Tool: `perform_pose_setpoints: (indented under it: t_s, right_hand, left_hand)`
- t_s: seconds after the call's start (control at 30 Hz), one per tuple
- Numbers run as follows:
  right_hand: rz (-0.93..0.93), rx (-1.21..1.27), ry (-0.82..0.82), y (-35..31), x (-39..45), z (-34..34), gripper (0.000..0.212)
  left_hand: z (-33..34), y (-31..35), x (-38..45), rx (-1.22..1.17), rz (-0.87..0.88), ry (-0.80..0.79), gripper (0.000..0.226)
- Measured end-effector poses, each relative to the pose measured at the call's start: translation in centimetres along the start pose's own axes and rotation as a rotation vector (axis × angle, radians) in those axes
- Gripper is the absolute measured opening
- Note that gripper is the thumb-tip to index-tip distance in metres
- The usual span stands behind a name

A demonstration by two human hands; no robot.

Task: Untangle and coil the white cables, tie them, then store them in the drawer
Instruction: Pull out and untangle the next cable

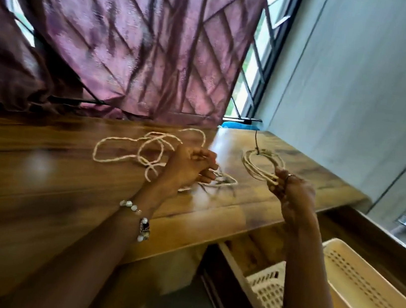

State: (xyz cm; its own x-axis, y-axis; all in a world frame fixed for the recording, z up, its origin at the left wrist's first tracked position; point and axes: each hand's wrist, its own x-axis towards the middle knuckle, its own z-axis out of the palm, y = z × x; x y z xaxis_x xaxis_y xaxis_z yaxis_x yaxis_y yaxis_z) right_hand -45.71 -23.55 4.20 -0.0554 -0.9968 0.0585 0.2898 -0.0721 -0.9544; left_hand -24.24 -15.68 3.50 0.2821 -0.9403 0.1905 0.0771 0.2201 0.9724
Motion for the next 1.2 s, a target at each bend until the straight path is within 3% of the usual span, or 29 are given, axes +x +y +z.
perform_pose_setpoints:
  t_s: [0.2,0.3,0.4,0.7,0.87,0.97,1.2]
  right_hand:
    - [0.059,-0.206,0.333,3.1,6.0,-4.0,0.017]
    - [0.073,-0.415,0.377,5.0,7.6,-4.5,0.028]
    - [-0.027,-0.599,0.401,5.8,7.3,-4.3,0.036]
    - [-0.014,-0.480,0.447,5.6,6.8,-4.2,0.044]
    - [-0.064,-0.708,0.545,5.3,6.2,-3.8,0.041]
    - [-0.145,-0.763,0.492,4.9,4.8,-2.4,0.035]
    - [-0.380,-0.708,0.126,5.5,1.0,3.7,0.023]
  left_hand:
    - [4.6,-2.3,2.3,0.196,0.047,-0.085,0.010]
    - [5.0,-3.2,3.3,0.230,0.055,-0.083,0.011]
    - [4.9,-4.1,4.2,0.250,0.064,-0.079,0.011]
    - [4.8,-5.3,4.6,0.204,0.035,-0.086,0.009]
    - [4.0,-5.2,4.2,0.187,0.024,-0.063,0.009]
    - [3.2,-5.0,4.0,0.145,0.013,-0.035,0.010]
    - [0.1,-2.7,2.0,0.096,0.096,0.075,0.011]
